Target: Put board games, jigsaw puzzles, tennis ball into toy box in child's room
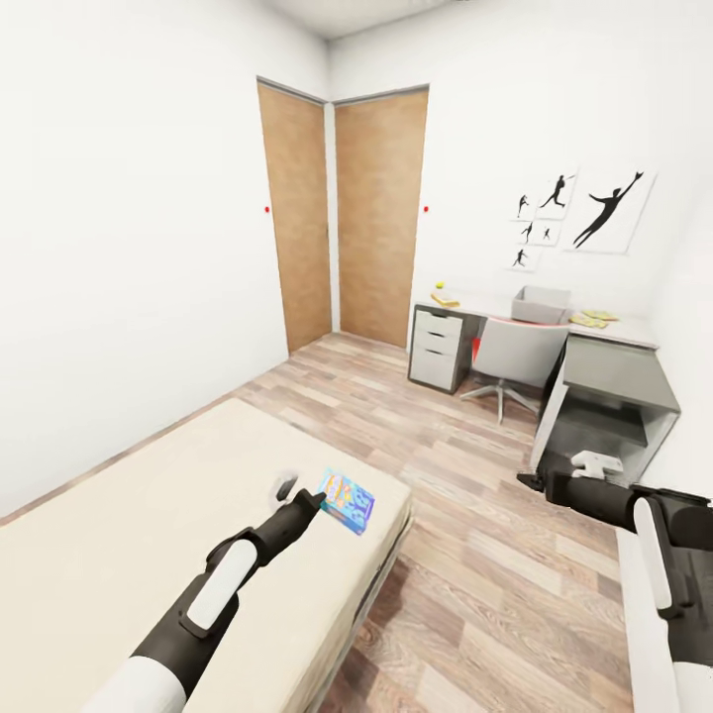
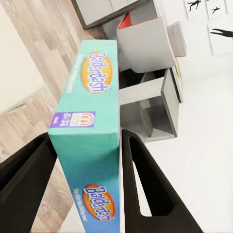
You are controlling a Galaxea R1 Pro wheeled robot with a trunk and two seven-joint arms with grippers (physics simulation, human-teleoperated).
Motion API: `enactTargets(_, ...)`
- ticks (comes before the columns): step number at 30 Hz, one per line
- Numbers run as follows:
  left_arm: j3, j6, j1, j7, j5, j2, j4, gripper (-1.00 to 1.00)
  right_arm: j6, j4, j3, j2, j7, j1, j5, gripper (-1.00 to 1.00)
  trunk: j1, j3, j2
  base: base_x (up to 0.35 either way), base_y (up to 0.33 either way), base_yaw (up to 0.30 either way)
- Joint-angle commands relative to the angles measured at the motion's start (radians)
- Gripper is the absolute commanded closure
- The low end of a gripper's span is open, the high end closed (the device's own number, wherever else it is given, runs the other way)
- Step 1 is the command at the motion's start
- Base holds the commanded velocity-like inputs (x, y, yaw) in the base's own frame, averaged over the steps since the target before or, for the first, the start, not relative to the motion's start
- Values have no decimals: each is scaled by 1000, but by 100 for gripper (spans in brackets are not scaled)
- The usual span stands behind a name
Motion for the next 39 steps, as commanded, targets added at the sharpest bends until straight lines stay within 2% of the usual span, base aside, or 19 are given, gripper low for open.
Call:
enactTargets(1,1,5,-1,-2,9,0,1,100,6,8,4,3,1,-1,-1,-100,-4,2,6,0,0,-287)
enactTargets(6,7,9,0,-2,9,0,5,100,6,33,17,13,0,-3,0,-100,-23,17,41,0,0,-287)
enactTargets(17,15,10,1,-1,9,0,14,100,6,43,23,16,0,-3,0,-100,-65,52,118,0,0,-284)
enactTargets(24,15,10,1,-2,9,0,20,100,6,47,33,17,3,1,-2,-100,-92,74,167,0,0,-130)
enactTargets(37,14,8,4,-2,9,0,20,100,6,144,149,19,7,-1,-3,-100,-142,115,258,0,0,-16)
enactTargets(39,14,6,11,-2,10,0,16,100,6,171,165,22,5,-3,-2,-100,-142,115,258,0,0,-2)
